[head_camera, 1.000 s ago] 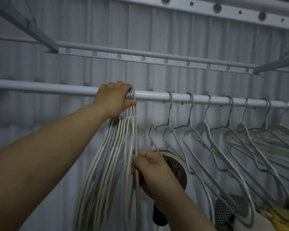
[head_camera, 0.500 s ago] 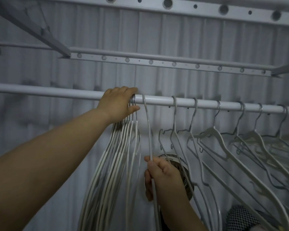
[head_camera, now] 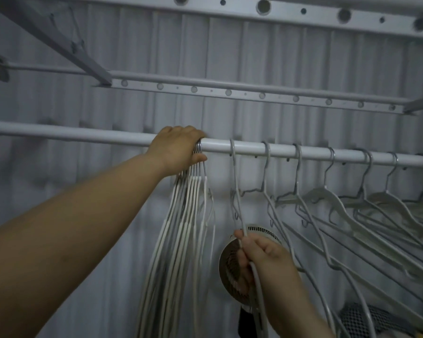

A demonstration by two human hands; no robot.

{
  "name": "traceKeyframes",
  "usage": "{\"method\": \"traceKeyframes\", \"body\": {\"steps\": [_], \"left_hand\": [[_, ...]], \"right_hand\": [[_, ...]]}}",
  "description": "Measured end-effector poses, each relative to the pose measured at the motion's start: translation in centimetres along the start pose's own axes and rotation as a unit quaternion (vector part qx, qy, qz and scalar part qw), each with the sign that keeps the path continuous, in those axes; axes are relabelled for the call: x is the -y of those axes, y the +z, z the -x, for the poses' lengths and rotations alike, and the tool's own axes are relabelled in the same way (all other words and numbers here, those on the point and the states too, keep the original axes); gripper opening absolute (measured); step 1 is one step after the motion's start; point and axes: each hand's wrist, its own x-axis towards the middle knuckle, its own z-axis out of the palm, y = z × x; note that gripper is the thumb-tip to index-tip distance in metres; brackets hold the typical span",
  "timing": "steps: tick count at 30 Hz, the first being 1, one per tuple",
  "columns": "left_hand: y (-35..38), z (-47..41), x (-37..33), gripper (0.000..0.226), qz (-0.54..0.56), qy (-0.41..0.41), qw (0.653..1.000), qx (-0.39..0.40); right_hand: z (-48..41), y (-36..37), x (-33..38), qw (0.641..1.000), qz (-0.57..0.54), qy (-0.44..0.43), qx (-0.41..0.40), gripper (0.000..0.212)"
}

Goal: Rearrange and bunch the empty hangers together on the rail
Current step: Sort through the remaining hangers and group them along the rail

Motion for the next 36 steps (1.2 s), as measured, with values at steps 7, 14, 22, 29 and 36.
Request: {"method": "traceKeyframes", "body": {"steps": [7,14,22,29,36], "left_hand": [[0.0,0.7,4.1,0.049,0.025,0.044,0.999,-0.005],[-0.6,2.0,8.3,0.049,0.027,0.071,0.997,-0.012],[-1.5,3.1,11.8,0.050,0.025,0.083,0.996,-0.009],[-2.1,4.1,14.9,0.052,0.023,0.068,0.997,0.005],[-2.3,4.9,17.7,0.048,0.024,0.043,0.999,0.018]], "right_hand": [[0.2,1.5,-0.2,0.994,0.069,0.055,-0.072,0.035],[2.3,4.7,0.5,0.913,0.330,-0.051,-0.234,0.031],[3.5,8.0,0.7,0.740,0.560,-0.218,-0.300,0.034],[5.0,14.9,2.0,0.794,0.443,-0.348,-0.230,0.037],[2.6,22.2,-0.6,0.974,0.190,-0.110,-0.056,0.017]]}}
